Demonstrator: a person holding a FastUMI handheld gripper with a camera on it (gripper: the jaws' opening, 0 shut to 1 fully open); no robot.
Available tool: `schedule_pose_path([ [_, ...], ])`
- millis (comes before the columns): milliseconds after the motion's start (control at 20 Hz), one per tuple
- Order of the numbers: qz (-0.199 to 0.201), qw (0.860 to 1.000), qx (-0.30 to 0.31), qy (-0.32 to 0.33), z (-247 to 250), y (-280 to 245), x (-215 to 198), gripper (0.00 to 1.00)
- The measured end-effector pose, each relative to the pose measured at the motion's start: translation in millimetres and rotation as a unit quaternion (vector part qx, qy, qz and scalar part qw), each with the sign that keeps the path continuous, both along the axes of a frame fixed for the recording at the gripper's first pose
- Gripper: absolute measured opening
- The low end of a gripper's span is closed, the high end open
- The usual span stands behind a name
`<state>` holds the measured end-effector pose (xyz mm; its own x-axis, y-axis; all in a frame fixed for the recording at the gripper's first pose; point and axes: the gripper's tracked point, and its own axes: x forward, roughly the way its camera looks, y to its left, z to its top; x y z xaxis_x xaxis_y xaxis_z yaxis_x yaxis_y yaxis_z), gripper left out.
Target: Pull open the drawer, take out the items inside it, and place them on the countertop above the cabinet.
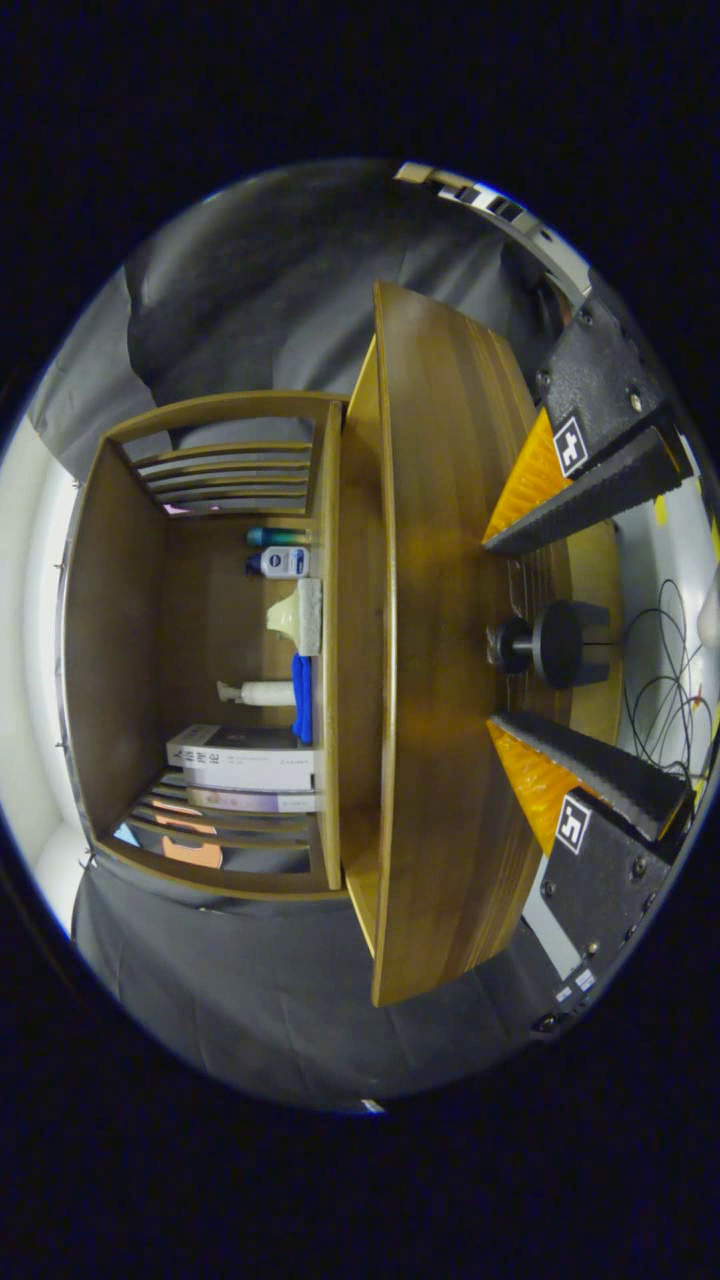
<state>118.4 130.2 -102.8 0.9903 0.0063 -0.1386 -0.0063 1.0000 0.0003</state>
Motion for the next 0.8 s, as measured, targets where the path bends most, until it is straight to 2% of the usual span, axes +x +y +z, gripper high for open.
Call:
schedule_pose_path([
  [200,0.001,1.000,0.000,-0.019,7,2,16,1.00],
  [800,0.002,1.000,-0.005,-0.010,14,5,93,1.00],
])
